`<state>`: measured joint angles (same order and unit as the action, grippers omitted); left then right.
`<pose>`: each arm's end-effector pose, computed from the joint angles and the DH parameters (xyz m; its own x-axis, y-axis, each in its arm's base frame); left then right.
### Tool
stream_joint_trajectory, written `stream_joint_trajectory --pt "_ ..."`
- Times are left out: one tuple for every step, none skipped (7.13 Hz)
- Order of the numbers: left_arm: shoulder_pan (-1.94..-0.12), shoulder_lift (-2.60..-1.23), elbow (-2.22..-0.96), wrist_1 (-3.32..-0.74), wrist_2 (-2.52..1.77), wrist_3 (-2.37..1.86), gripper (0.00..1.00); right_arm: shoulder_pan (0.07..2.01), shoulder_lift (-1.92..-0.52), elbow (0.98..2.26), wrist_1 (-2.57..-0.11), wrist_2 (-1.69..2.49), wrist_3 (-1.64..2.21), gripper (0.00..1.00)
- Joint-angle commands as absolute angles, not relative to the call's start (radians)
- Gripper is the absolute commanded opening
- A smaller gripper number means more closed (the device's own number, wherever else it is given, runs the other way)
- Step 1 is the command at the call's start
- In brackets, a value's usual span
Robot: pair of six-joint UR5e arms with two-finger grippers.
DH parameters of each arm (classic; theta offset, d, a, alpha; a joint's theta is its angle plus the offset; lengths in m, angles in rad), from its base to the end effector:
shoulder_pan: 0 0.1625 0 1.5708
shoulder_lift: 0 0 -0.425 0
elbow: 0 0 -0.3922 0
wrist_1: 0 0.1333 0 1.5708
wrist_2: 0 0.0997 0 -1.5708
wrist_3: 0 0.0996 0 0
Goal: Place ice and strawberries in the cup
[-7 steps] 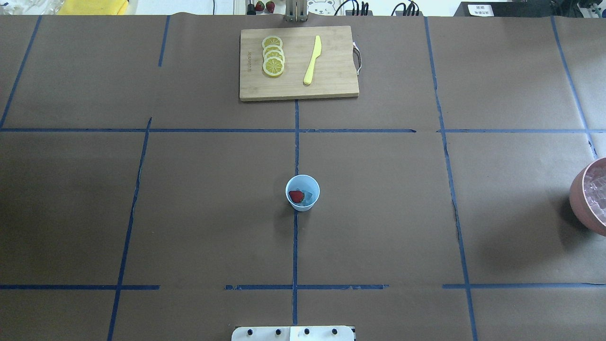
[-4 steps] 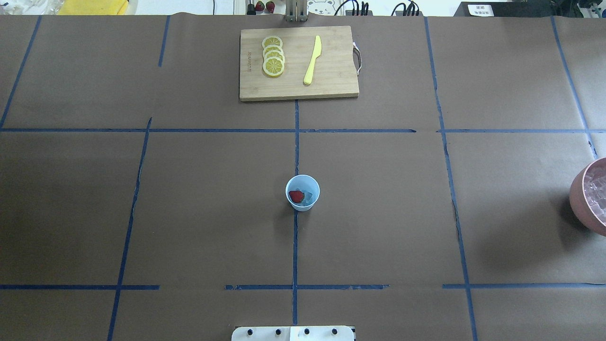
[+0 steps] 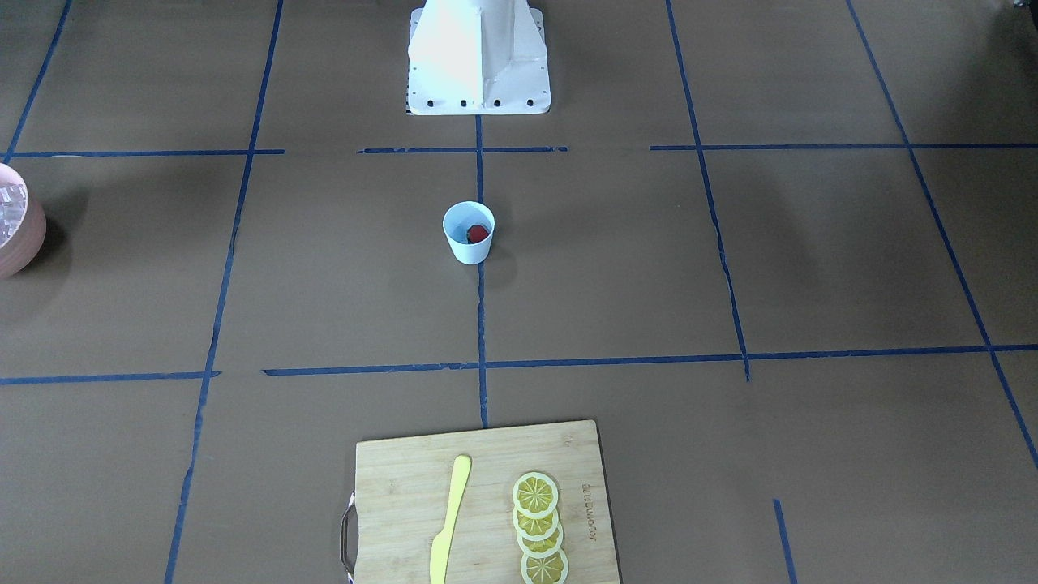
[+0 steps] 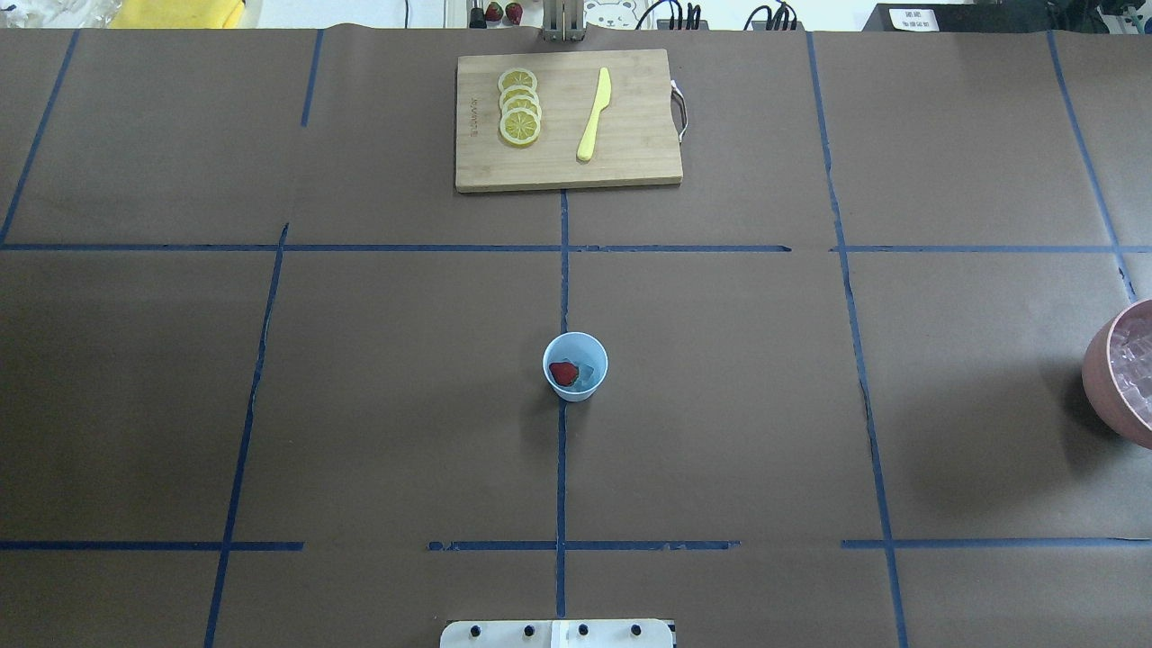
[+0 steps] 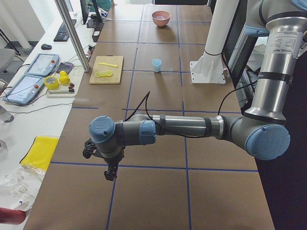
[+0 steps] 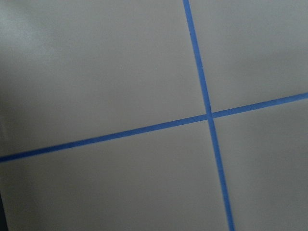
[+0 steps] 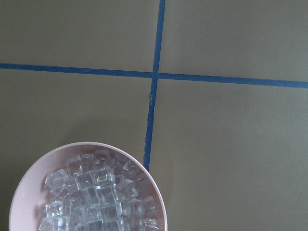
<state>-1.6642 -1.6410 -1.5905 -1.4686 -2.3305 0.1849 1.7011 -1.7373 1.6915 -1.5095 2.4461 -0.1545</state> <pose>-0.1129 -0.5109 0.6247 0.7259 0.1083 -0.6792 -0.0409 0.9926 0.1145 0.1112 -0.4111 0.6618 0.6493 -0.0820 0.7561 -0.0304 0.9906 0.1334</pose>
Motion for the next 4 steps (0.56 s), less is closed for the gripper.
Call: stream_joint_trajectory --pt "-1.588 -1.557 -1.695 -1.477 -2.333 0.043 1.0 1.701 -1.738 1.694 -1.508 2.445 -0.156 1.0" --pt "-1.531 -1.543 -1.687 -1.508 -2.332 -0.03 1.0 1.701 -1.738 1.694 -1.508 2.445 -0.158 1.0" --pt "-1.528 -1.523 -1.678 -1.56 -2.33 -0.029 1.0 1.701 -1.738 1.694 -1.506 2.444 -0.161 1.0" --pt "-1.528 -1.517 -1.678 -1.575 -2.333 -0.023 1.0 1.701 -1.738 1.694 -1.508 2.444 -0.16 1.0"
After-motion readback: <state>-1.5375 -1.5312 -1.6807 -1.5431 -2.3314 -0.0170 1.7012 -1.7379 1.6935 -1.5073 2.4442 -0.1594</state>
